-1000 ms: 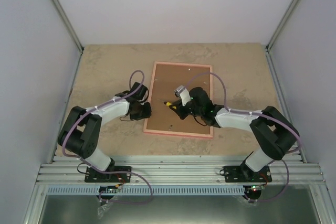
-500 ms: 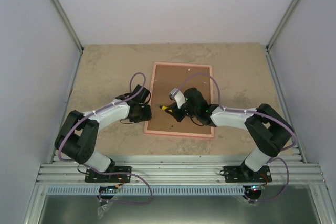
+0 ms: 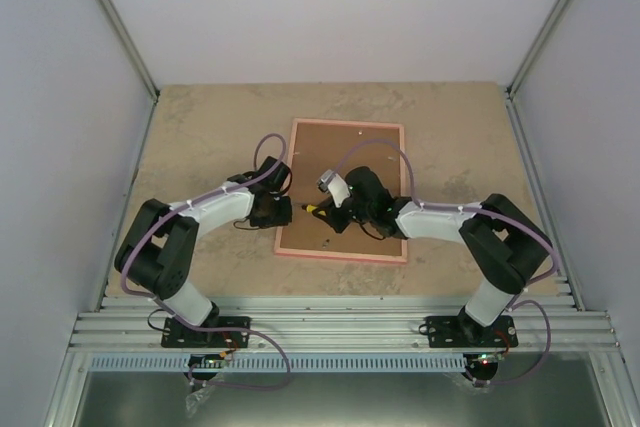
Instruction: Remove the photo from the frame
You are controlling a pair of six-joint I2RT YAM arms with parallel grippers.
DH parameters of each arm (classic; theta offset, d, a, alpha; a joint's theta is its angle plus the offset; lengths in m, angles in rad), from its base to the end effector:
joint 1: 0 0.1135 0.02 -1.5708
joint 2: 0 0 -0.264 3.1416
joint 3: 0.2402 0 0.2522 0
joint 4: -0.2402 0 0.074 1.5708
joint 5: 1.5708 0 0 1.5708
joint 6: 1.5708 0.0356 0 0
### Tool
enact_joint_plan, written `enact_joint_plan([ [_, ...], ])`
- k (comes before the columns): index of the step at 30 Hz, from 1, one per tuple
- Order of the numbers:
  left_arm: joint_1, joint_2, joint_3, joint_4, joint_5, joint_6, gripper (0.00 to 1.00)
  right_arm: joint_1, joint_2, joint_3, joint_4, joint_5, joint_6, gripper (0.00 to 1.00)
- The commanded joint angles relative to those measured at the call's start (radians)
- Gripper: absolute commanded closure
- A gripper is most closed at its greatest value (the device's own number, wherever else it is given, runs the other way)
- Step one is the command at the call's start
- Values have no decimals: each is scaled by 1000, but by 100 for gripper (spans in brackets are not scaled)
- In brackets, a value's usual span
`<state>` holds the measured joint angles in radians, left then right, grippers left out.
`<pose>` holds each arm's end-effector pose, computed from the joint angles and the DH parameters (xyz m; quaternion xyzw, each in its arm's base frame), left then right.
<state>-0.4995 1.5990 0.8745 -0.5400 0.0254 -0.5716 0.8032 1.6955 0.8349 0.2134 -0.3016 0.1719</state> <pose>0.2486 -0.1367 0.1555 -0.0337 0.9876 -0.0886 0.1248 0.2314 0.2550 0.1637 -0.3384 0.8206 0.3252 0.3262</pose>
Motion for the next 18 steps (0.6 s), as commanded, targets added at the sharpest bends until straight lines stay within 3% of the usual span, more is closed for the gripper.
enact_joint_plan([
  [1, -2, 21, 13, -2, -2, 17, 76, 7, 23, 31, -17, -8, -23, 100],
  [10, -2, 5, 2, 4, 14, 18, 89, 7, 54, 51, -37, -23, -29, 99],
  [18, -2, -7, -3, 6, 19, 15, 90, 10, 78, 65, -43, -34, -30, 100],
])
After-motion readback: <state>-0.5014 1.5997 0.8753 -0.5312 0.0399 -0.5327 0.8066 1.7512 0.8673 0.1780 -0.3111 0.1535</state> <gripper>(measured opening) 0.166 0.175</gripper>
